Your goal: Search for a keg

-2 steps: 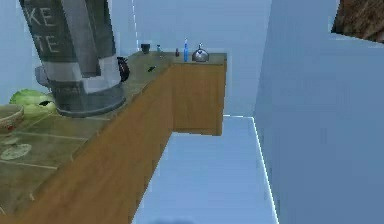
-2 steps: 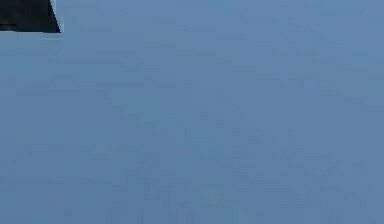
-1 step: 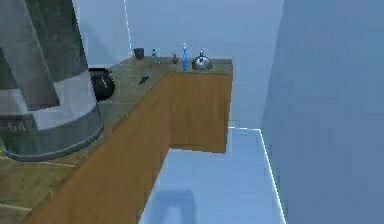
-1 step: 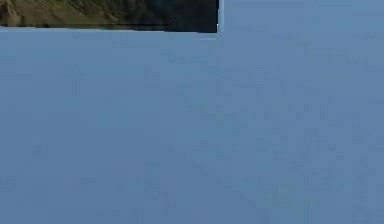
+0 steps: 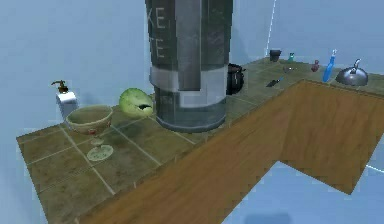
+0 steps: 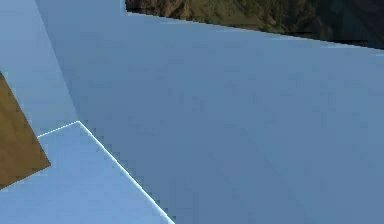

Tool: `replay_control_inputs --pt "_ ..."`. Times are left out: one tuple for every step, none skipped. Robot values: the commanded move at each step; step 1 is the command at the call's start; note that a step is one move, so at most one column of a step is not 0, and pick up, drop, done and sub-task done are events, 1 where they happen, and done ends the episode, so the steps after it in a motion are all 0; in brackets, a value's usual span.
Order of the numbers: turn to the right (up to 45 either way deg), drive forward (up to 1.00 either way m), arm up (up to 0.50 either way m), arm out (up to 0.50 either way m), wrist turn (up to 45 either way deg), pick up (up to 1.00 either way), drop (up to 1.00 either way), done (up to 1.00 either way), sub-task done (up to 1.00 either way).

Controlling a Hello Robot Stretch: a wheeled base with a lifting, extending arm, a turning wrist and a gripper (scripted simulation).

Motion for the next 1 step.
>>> replay_control_inputs --pt "0.0 0.0 0.0 0.0 0.0 0.0 0.0 1.0 0.0"
